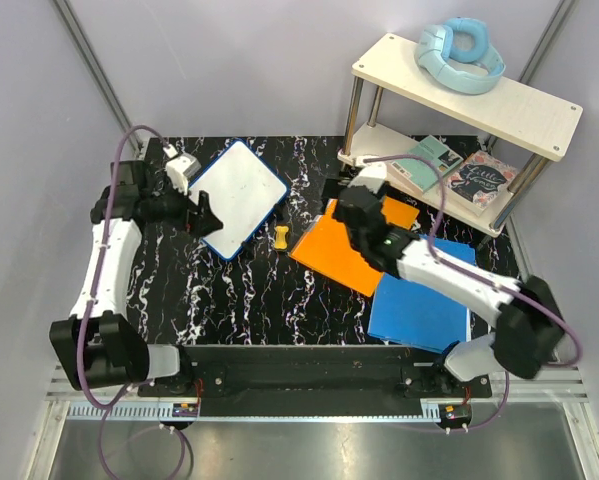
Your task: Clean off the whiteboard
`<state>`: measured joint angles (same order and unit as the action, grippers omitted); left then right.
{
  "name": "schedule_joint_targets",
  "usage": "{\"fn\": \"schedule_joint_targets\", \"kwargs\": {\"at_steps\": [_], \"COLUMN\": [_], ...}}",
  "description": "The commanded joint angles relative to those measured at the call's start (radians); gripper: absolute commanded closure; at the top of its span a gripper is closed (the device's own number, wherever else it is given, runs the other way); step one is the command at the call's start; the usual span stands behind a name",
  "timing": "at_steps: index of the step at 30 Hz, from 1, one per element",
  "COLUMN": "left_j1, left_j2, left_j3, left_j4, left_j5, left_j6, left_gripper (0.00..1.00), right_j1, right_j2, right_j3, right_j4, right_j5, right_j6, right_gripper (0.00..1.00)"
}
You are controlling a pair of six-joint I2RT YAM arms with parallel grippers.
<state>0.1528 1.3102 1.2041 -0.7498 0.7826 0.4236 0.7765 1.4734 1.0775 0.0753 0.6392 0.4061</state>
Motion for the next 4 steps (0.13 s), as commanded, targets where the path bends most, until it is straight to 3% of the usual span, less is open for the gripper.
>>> {"fn": "schedule_joint_targets", "kwargs": {"at_steps": [1,4], "left_j1": [-0.042,-0.053], "left_j2": [-0.016,-0.006], "left_j3": [-0.003,-0.003], "left_j4": [0.03,0.047], "left_j5": [0.024,0.043], "left_j6": [-0.031,-0.046], "left_gripper": [0.01,0.01], "right_j1": [-0.028,-0.049], "right_j2": [-0.191,-0.335], "right_j3": [-0.122,-0.18], "right_j4": [-0.104,-0.17], "right_j5": [0.122,0.1], "right_j6": [-0.075,-0.04], "right_gripper": [0.0,0.0]}}
